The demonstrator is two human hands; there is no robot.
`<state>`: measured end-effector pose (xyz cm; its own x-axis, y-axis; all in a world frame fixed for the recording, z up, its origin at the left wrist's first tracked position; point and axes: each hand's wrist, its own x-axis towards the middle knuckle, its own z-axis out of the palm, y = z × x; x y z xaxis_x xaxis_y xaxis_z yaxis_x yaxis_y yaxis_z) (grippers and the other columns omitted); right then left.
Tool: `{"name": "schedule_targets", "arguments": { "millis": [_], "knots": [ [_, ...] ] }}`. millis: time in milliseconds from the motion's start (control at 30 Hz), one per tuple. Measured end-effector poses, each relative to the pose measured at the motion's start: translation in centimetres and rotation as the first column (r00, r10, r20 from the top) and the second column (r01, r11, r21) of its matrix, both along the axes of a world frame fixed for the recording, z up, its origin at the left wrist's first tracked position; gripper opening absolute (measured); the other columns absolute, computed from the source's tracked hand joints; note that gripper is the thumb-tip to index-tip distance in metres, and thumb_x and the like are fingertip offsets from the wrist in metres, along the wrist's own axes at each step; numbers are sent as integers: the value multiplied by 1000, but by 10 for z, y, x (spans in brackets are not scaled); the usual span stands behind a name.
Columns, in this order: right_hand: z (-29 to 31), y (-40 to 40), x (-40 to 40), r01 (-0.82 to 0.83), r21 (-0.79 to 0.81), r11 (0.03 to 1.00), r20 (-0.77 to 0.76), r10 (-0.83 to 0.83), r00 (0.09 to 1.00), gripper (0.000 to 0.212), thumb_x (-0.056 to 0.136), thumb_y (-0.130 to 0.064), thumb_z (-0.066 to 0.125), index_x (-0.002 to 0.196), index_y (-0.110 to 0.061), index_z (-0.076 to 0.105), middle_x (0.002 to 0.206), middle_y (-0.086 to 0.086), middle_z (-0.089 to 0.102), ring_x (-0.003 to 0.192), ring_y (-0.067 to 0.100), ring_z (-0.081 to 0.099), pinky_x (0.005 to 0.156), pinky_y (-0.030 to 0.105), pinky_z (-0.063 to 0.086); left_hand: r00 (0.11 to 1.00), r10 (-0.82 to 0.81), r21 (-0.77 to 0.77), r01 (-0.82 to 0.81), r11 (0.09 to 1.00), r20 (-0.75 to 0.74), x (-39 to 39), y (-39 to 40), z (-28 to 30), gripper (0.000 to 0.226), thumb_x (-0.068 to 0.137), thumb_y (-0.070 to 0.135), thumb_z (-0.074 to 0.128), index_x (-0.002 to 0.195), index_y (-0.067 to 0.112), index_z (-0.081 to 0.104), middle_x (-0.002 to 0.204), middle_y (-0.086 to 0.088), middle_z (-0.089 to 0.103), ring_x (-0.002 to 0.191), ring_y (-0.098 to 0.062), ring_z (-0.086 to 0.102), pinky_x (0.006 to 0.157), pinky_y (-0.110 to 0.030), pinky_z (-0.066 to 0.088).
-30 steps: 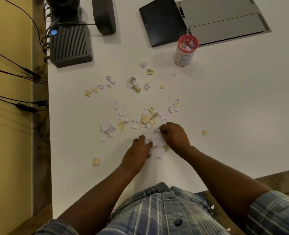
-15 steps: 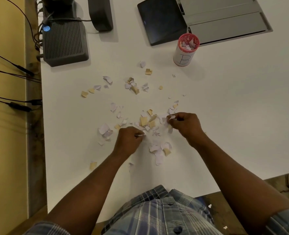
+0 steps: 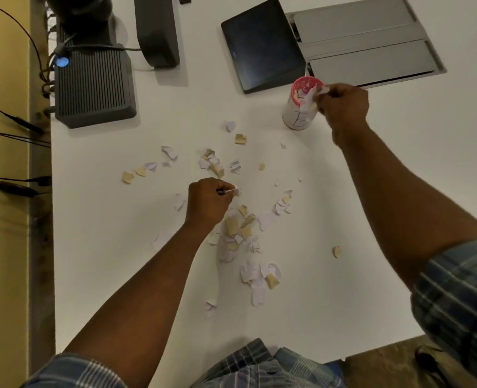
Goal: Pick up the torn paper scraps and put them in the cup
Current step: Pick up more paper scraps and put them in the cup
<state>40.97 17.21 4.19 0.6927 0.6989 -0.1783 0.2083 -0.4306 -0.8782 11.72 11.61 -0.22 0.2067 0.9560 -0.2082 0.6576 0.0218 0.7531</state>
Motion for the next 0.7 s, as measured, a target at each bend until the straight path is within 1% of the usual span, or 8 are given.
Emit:
{"name": "schedule_targets", "arguments": {
  "millis": [67,133,267,367,467,500,600,700],
  "knots": [
    [-2,21,7,-37,-10,999,150,38,988,10,85,-23,70,93,-18,74,88,-8,70,81,6,66,80,26,58,1000,16,-2,-16,1000,12,4,8,0,16,78,23,76,88,11,76,86,-5,75,71,-3,62,59,7,38],
    [-7,38,12,-74,-45,996,275,83,958,15,88,-24,66,96,-15,74,94,-1,72,85,10,66,85,27,56,999,30,-9,-30,1000,10,5,15,-2,16,78,23,76,89,11,76,86,-4,75,70,-4,62,59,7,37],
    [-21,63,19,-192,-238,952,513,291,808,27,87,-29,64,101,-7,72,100,11,72,93,22,68,89,24,46,999,33,17,-33,999,0,0,21,-4,15,78,22,76,89,11,76,86,-4,75,69,-3,61,62,7,38],
    [-30,75,19,-249,-479,842,495,493,716,36,89,-27,63,115,-2,63,110,14,66,106,30,61,95,30,44,999,35,27,-34,999,-21,-4,21,-6,15,78,21,76,90,11,76,88,-4,75,71,-4,63,63,5,40],
    [-34,84,16,-239,-589,772,553,601,578,33,88,-21,66,114,0,61,107,20,64,101,38,60,90,39,48,999,41,24,-40,999,-29,-6,19,-7,16,79,21,76,92,13,76,89,-2,75,72,-4,64,65,2,43],
    [-34,86,14,-221,-612,759,557,613,560,34,87,-19,68,114,0,60,106,21,63,99,39,60,89,41,49,999,40,26,-39,999,-24,-6,18,-6,15,79,20,76,92,13,76,89,-1,75,71,-3,64,64,2,44],
    [-33,94,14,-185,-695,695,492,647,583,40,85,-14,69,120,1,55,110,22,60,101,40,59,89,44,50,1000,30,41,-30,999,-5,-3,17,-3,15,79,18,76,93,13,75,89,0,74,70,-2,63,66,2,45],
    [-28,99,15,-199,-768,608,437,726,531,42,87,-12,66,124,2,52,114,24,59,104,41,58,89,45,49,999,27,49,-28,998,23,0,18,1,15,79,16,75,94,13,75,90,0,73,73,-4,66,68,-4,50]
  ]
}}
